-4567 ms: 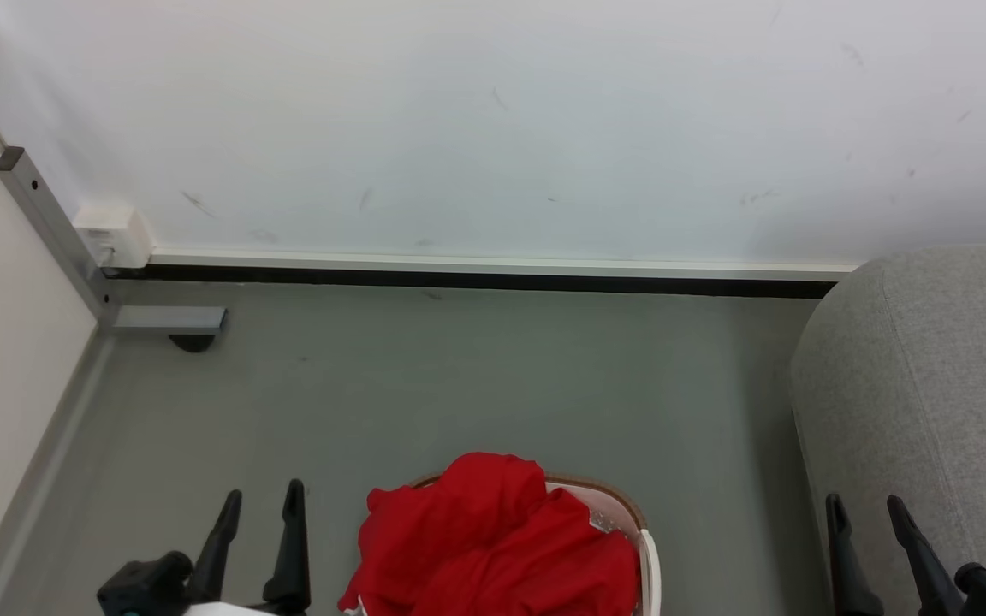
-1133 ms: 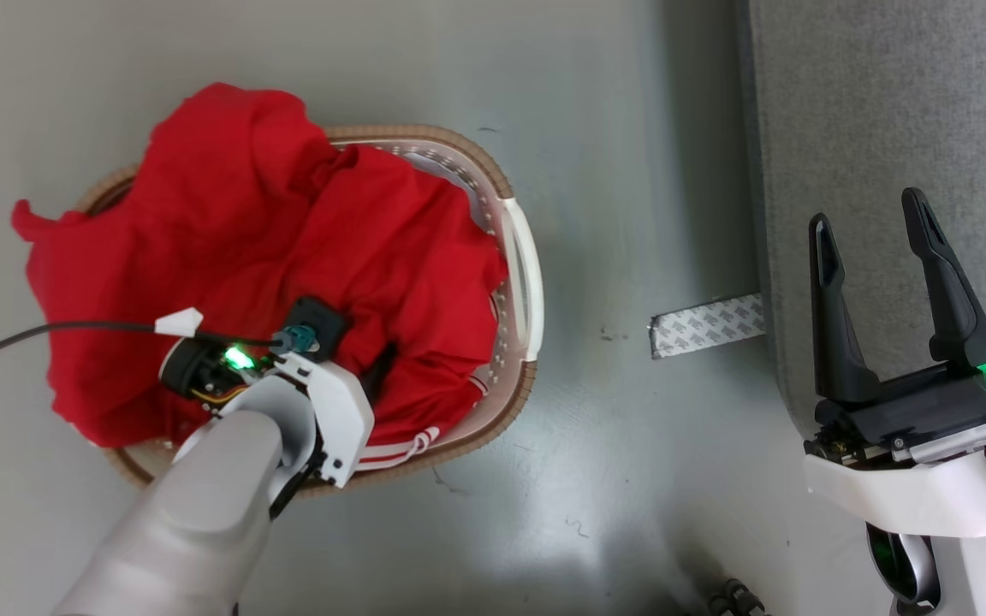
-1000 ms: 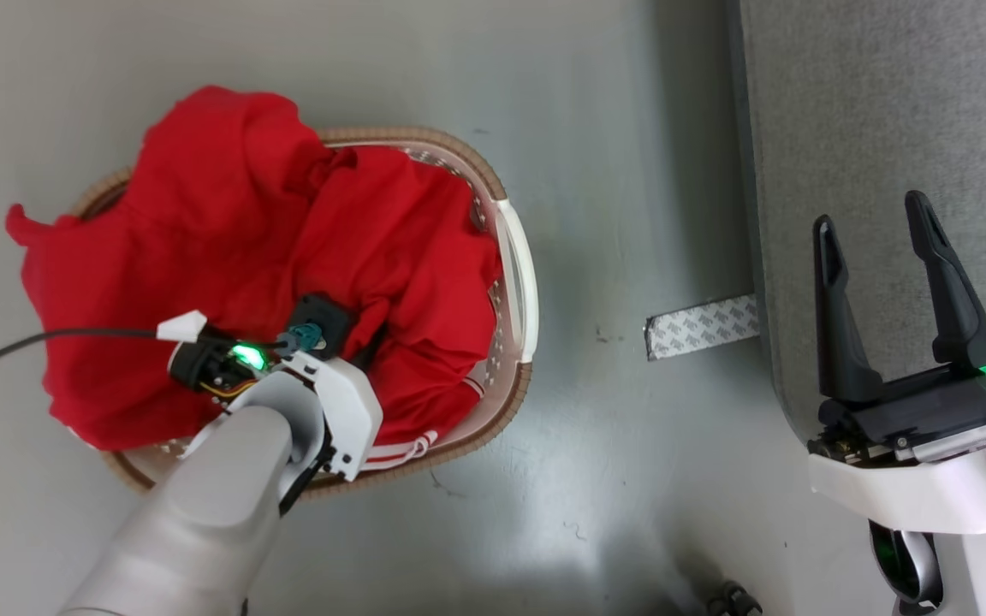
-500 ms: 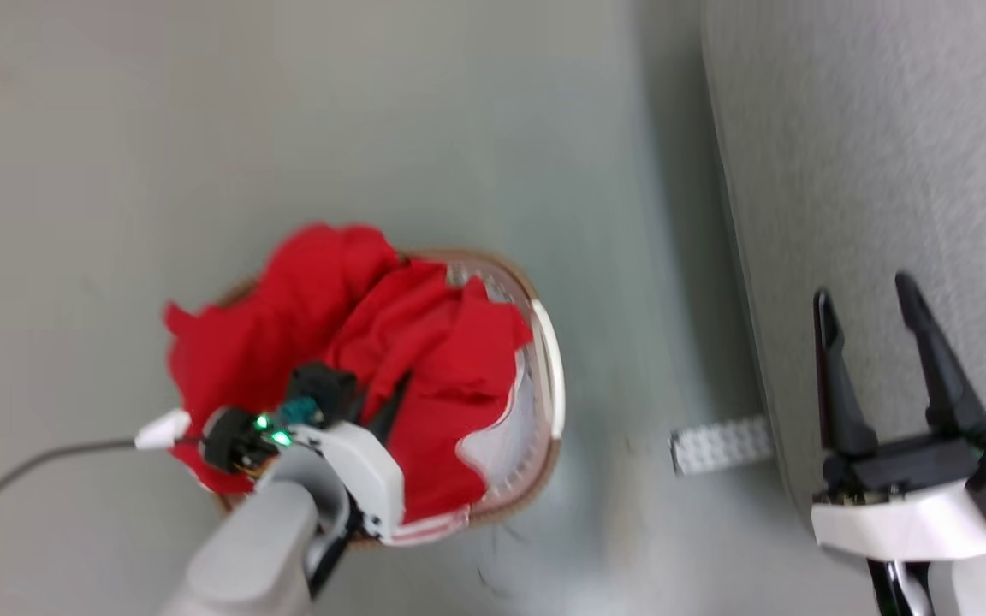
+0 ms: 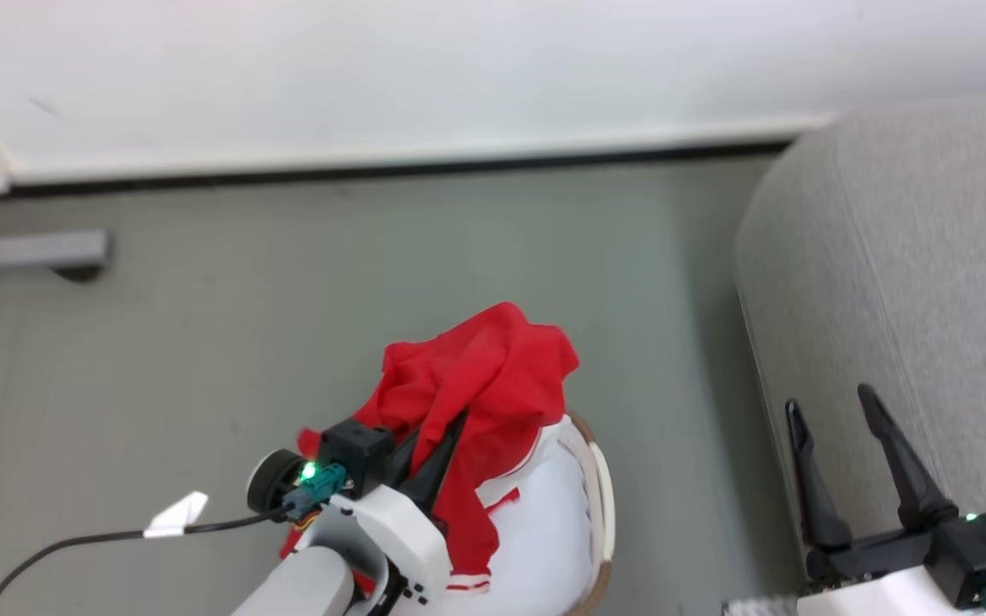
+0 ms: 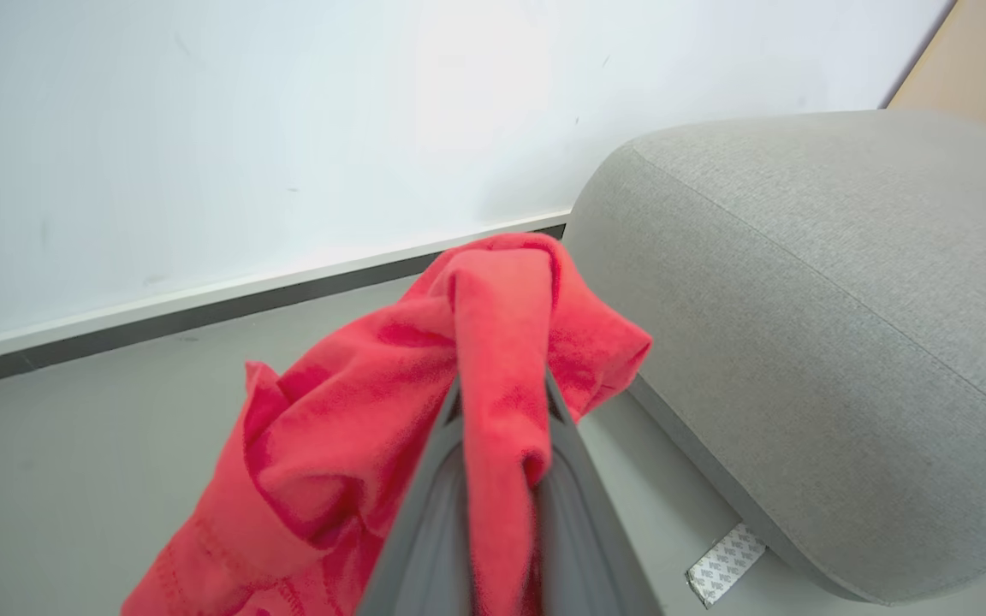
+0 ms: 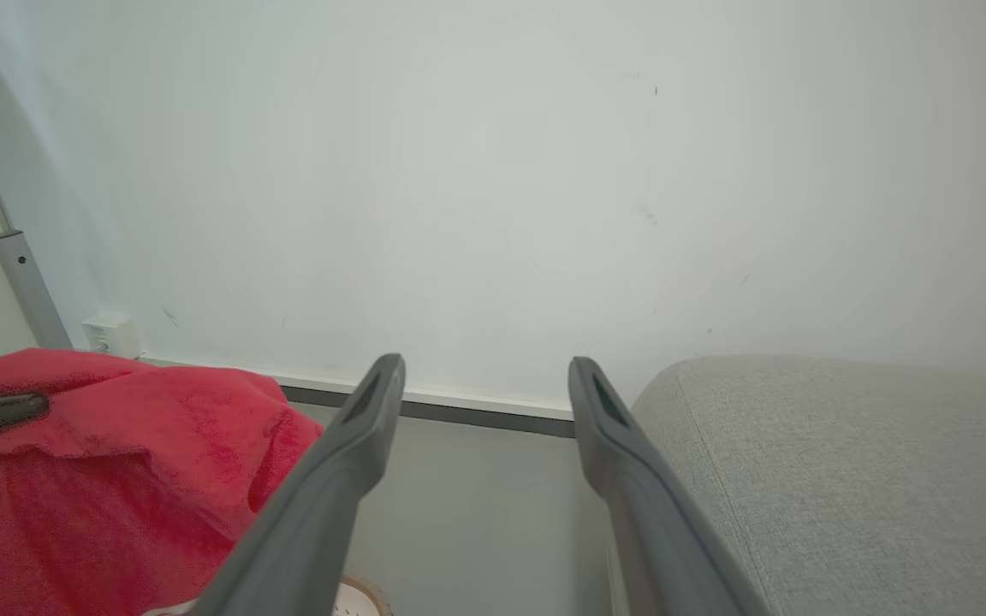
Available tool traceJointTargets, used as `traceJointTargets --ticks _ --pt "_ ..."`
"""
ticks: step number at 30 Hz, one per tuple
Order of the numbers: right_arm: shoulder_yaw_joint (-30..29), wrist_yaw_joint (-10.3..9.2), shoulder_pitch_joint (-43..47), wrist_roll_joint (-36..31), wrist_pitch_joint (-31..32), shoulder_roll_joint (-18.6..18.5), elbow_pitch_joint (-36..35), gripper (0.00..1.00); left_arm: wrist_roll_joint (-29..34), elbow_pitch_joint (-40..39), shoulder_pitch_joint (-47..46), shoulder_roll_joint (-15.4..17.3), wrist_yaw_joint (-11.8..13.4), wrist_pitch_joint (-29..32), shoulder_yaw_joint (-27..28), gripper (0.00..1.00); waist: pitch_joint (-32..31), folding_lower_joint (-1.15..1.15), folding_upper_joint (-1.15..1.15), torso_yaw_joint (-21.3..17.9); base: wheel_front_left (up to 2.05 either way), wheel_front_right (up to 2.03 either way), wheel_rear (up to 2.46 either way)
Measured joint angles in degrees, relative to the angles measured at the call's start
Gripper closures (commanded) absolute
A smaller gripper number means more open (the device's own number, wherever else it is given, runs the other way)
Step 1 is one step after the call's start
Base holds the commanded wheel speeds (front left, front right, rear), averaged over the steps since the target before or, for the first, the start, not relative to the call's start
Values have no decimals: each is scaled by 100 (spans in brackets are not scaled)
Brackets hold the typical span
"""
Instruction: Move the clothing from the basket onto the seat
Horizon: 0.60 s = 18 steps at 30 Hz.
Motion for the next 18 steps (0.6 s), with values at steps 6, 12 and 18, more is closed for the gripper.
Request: traceJointTargets --ticks 6,12,18 --pt "130 0 265 -42 0 -3 146 0 0 -1025 254 234 269 393 18 100 -589 0 0 175 0 0 0" --pt "550 0 407 -218 1 -12 278 0 -3 -1729 452 488 512 753 79 100 -1038 1 0 235 0 0 0" --pt "1468 0 255 -403 0 -380 305 0 -4 -2172 578 622 595 1025 4 100 -1223 1 0 191 0 0 0"
